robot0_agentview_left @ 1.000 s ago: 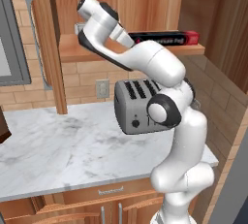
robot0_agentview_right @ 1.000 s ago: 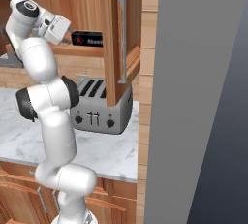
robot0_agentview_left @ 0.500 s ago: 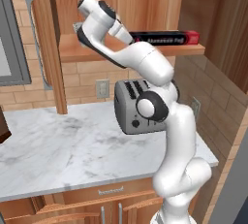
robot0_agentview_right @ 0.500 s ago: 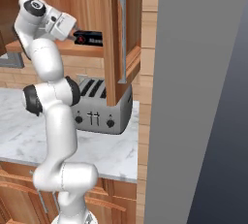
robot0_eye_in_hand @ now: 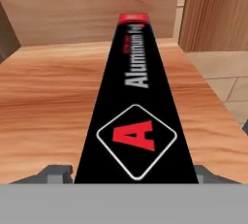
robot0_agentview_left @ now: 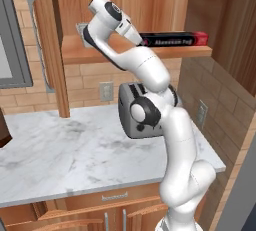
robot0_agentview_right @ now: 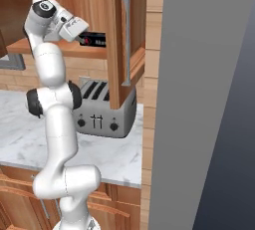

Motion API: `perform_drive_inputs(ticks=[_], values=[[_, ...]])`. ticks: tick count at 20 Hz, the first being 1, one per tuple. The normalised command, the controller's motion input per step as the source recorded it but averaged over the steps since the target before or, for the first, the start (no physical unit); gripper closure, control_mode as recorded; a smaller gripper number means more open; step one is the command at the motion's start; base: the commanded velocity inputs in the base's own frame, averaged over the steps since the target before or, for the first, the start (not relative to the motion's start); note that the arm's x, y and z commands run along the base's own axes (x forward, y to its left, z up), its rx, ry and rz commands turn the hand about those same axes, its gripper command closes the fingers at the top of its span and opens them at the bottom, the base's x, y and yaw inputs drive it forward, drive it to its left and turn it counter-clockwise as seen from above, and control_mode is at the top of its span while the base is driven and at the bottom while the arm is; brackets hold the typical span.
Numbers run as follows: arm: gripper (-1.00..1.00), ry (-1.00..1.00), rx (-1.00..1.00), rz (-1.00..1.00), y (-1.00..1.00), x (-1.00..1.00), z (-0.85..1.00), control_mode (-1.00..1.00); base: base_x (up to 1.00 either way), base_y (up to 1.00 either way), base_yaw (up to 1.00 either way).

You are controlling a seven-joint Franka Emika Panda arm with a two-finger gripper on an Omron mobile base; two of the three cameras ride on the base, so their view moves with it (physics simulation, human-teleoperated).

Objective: Retrieve the tupperware and aluminum foil from the cabinet and place them on the dining counter near the plate with steak and sweet potato to prepare for storing leftovers.

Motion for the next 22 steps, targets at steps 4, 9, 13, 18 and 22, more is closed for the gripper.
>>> perform_drive_inputs(ticks=[4, 9, 13, 18, 22], values=[[1.00, 0.00, 0.00, 0.01, -0.04, -0.28, -0.33, -1.00, 0.00, 0.00, 0.00], [1.00, 0.00, -0.10, 0.08, 0.15, -0.84, -0.24, -1.00, 0.00, 0.00, 0.00], [1.00, 0.00, -0.15, 0.07, 0.23, -0.99, -0.15, -1.00, 0.00, 0.00, 0.00], [1.00, 0.00, -0.05, 0.06, 0.28, -1.00, -0.02, -1.00, 0.00, 0.00, 0.00], [1.00, 0.00, 0.08, 0.22, 0.00, -1.00, -0.04, -1.00, 0.00, 0.00, 0.00]])
